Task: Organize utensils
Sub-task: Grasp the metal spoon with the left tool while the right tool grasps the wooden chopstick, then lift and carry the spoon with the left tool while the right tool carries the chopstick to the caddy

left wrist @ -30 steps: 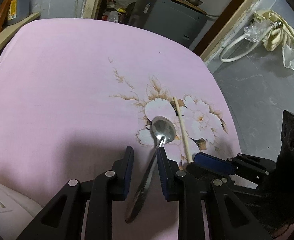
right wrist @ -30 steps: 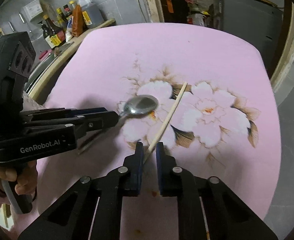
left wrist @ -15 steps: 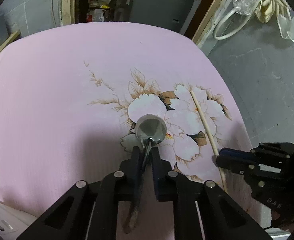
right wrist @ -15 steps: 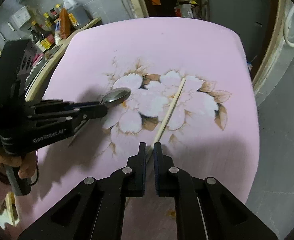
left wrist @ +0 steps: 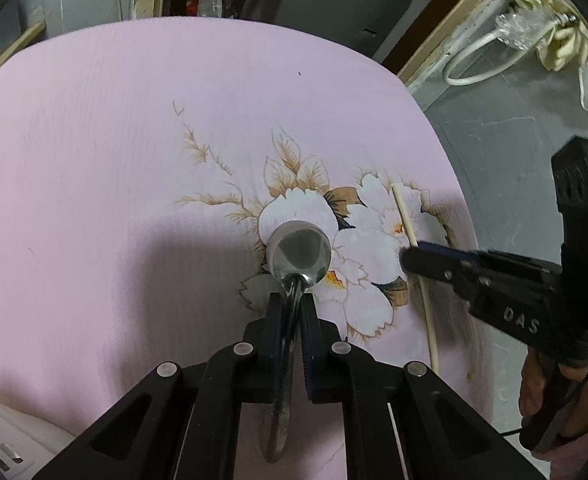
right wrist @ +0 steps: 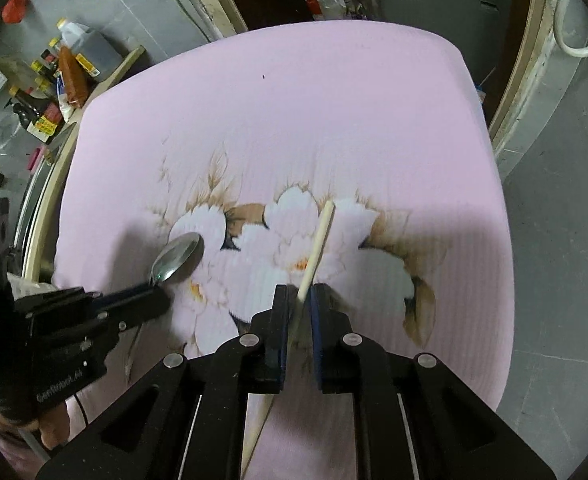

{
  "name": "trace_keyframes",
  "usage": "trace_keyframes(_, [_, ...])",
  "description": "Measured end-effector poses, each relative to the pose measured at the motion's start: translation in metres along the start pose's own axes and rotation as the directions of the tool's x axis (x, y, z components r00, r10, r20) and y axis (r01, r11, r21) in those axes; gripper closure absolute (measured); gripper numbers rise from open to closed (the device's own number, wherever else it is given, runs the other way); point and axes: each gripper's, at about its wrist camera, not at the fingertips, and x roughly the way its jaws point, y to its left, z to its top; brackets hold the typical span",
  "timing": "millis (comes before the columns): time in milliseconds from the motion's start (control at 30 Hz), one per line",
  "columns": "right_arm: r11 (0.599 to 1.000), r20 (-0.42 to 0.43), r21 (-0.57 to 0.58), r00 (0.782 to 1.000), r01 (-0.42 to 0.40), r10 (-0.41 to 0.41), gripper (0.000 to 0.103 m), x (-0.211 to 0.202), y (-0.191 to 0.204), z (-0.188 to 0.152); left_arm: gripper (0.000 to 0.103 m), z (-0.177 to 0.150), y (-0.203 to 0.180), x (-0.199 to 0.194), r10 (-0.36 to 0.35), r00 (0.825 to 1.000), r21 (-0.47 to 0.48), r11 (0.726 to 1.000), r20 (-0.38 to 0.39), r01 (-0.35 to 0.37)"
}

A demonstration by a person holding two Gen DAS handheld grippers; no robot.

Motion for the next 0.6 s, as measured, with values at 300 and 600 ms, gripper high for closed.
trace_keyframes(300, [0.956,0.179,0.189,0.965,-0.225,0.192,0.099,-0.032,-0.025,-0.037,0.097,-0.02,0.002,-0.014,-0.072,0.996,-0.041,0.996,0.048,0.074])
trace_keyframes(600, [0.954,0.42,0.111,0.883,-0.28,0.21,0.099,-0.102,-0.005,-0.084,0.097,-0.055,-0.002,-0.087,-0.117,0.959,0.001,0.993,0.258,0.121])
